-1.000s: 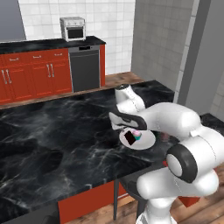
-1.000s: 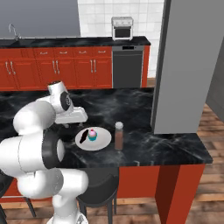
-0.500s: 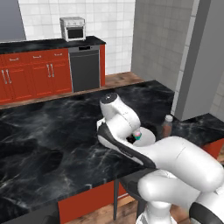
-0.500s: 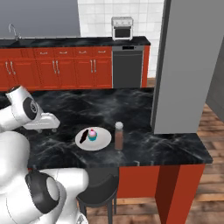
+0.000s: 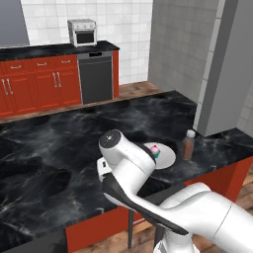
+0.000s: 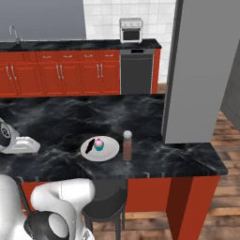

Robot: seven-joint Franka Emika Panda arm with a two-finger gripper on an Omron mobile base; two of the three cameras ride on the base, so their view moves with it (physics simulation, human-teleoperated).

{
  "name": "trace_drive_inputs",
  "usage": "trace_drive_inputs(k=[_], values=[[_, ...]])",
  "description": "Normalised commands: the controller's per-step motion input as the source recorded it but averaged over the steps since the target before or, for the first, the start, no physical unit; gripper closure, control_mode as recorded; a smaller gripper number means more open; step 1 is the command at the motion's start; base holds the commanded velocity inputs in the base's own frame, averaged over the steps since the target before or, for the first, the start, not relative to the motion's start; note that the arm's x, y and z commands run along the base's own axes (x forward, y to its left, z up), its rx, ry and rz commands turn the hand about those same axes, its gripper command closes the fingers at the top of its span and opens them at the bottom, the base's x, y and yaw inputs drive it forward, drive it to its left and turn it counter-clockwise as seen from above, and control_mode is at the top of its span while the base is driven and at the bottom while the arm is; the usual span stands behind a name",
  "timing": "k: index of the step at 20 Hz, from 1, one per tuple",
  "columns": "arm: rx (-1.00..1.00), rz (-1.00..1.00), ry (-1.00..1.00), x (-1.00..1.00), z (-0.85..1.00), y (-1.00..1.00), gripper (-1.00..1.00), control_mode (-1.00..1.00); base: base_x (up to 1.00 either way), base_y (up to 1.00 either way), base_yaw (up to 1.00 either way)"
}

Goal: Take the cinnamon bottle from the cabinet and place it on the dining table, next to the plate with the cupcake. Then take the chocolate from the dining counter and place it on the cupcake plate.

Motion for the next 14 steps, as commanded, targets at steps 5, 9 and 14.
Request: trace_drive_inputs(k=[5,9,14], values=[[0.00,0.00,0.00,-0.01,-0.01,0.00,-1.00,-1.00,0.00,0.00,0.00],[0.00,0.00,0.00,0.00,0.00,0.00,-1.00,-1.00,0.00,0.00,0.00],[0.00,0.00,0.00,0.00,0.00,0.00,-1.00,-1.00,0.00,0.00,0.00]])
